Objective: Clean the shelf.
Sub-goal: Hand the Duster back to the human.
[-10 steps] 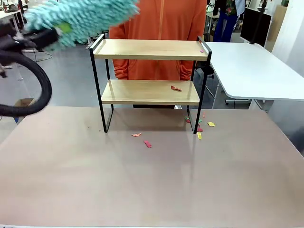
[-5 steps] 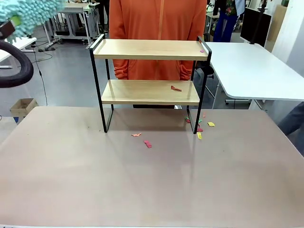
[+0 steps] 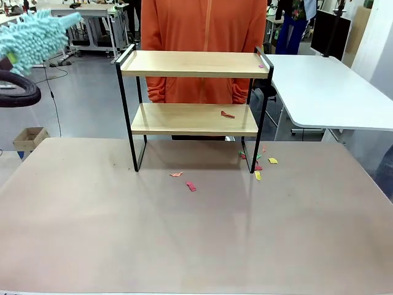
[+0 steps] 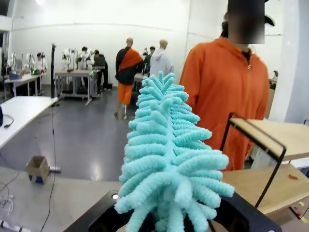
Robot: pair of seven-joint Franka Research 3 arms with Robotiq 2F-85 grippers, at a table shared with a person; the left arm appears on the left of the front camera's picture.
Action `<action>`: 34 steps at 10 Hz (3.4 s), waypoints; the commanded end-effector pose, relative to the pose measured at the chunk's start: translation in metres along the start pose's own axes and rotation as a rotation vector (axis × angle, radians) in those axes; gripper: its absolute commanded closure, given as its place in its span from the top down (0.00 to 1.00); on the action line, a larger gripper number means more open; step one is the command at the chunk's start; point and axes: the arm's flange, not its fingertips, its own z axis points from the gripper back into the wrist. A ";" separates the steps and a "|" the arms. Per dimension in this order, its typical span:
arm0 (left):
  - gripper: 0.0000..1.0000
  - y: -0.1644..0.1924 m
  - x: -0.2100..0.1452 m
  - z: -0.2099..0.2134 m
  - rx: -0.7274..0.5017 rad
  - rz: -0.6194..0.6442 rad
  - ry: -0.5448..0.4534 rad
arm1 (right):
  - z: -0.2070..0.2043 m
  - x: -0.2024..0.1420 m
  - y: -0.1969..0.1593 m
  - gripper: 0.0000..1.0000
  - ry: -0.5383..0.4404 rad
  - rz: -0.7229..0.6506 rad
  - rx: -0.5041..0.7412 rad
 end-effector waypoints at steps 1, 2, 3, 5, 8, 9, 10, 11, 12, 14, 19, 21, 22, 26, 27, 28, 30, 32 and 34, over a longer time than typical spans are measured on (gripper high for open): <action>0.18 -0.021 -0.097 0.028 0.026 0.007 0.016 | -0.001 0.000 -0.001 1.00 -0.026 0.025 0.000; 0.18 -0.021 -0.118 0.028 0.032 0.020 0.043 | -0.001 0.000 -0.001 1.00 -0.026 0.025 0.000; 0.18 -0.024 -0.135 0.029 0.044 0.020 0.069 | -0.001 0.000 -0.001 1.00 -0.026 0.025 0.000; 0.18 -0.035 -0.160 0.032 0.062 -0.012 0.106 | -0.001 0.000 -0.001 1.00 -0.026 0.025 0.000; 0.18 0.034 -0.072 -0.019 0.041 0.025 0.163 | -0.001 0.000 -0.001 1.00 -0.026 0.025 0.000; 0.18 0.034 -0.072 -0.019 0.041 0.025 0.163 | -0.001 0.000 -0.001 1.00 -0.026 0.025 0.000; 0.18 0.034 -0.072 -0.019 0.041 0.025 0.163 | -0.001 0.000 -0.001 1.00 -0.026 0.025 0.000; 0.18 0.034 -0.072 -0.019 0.041 0.025 0.163 | -0.001 0.000 -0.001 1.00 -0.026 0.025 0.000; 0.18 0.034 -0.072 -0.019 0.041 0.025 0.163 | -0.001 0.000 -0.001 1.00 -0.026 0.025 0.000; 0.18 0.034 -0.072 -0.019 0.041 0.025 0.163 | -0.001 0.000 -0.001 1.00 -0.026 0.025 0.000; 0.18 0.034 -0.072 -0.019 0.041 0.025 0.163 | -0.001 0.000 -0.001 1.00 -0.026 0.025 0.000; 0.18 0.034 -0.072 -0.019 0.041 0.025 0.163 | -0.001 0.000 -0.001 1.00 -0.026 0.025 0.000; 0.18 0.034 -0.072 -0.019 0.041 0.025 0.163 | -0.001 0.000 -0.001 1.00 -0.026 0.025 0.000; 0.76 0.032 -0.070 -0.015 0.019 0.011 0.158 | -0.001 0.000 -0.001 1.00 -0.026 0.025 0.000; 1.00 0.031 -0.063 -0.011 0.008 0.024 0.161 | -0.001 0.000 -0.001 1.00 -0.026 0.025 0.000; 0.80 0.030 -0.054 -0.005 0.005 0.035 0.146 | -0.001 0.000 -0.001 1.00 -0.026 0.025 0.000; 1.00 0.028 -0.033 0.008 -0.036 0.065 0.137 | -0.001 0.000 -0.001 1.00 -0.026 0.025 0.000; 1.00 0.026 0.003 0.024 -0.100 0.122 0.124 | -0.001 0.000 -0.001 1.00 -0.026 0.025 0.000; 1.00 0.036 0.054 0.044 -0.178 0.240 0.097 | -0.001 0.000 -0.001 1.00 -0.026 0.025 0.000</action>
